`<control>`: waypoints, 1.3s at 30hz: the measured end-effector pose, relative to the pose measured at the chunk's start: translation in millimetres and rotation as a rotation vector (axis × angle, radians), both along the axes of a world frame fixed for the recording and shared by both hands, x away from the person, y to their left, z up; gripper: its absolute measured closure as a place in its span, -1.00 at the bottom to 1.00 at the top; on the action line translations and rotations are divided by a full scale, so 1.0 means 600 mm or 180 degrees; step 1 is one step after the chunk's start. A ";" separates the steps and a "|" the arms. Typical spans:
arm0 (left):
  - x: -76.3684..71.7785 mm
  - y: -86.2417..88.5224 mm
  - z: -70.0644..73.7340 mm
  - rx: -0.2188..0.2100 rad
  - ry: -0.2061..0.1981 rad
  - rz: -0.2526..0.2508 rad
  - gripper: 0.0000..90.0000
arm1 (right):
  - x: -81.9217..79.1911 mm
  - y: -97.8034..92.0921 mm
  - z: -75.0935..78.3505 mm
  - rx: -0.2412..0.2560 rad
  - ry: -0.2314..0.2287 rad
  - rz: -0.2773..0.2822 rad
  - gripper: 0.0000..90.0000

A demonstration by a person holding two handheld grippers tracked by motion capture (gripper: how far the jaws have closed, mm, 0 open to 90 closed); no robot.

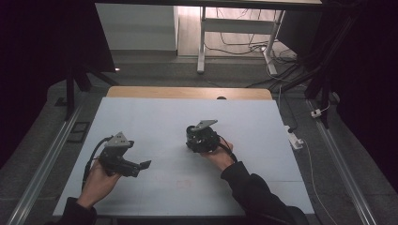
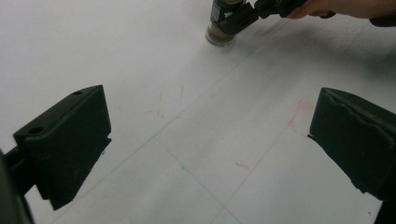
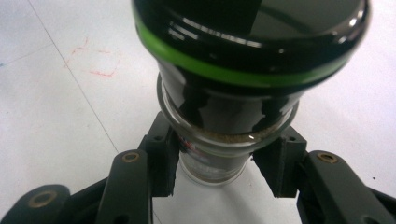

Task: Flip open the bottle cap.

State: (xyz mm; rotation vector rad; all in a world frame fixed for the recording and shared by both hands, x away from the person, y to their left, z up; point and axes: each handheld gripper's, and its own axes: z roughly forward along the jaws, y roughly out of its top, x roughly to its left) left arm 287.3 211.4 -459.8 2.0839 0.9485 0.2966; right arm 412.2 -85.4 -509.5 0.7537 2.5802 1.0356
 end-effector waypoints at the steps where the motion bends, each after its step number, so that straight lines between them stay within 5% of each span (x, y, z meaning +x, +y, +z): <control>1: 0.005 -0.003 -0.001 -0.0012 0.0003 -0.0005 -1.00 | 0.000 0.000 0.000 0.0000 0.0000 0.0001 0.17; 16: 0.062 -0.042 -0.007 -0.0059 0.0006 -0.0216 -1.00 | 0.001 0.000 0.000 -0.0009 -0.0009 0.0020 0.17; 24: 0.093 -0.073 -0.002 -0.0029 -0.0106 -0.0288 -1.00 | 0.001 0.000 0.000 -0.0012 -0.0006 0.0019 0.17; 39: 0.141 -0.123 -0.015 -0.0046 -0.0047 -0.0418 -1.00 | 0.001 0.000 0.001 -0.0010 -0.0001 0.0017 0.17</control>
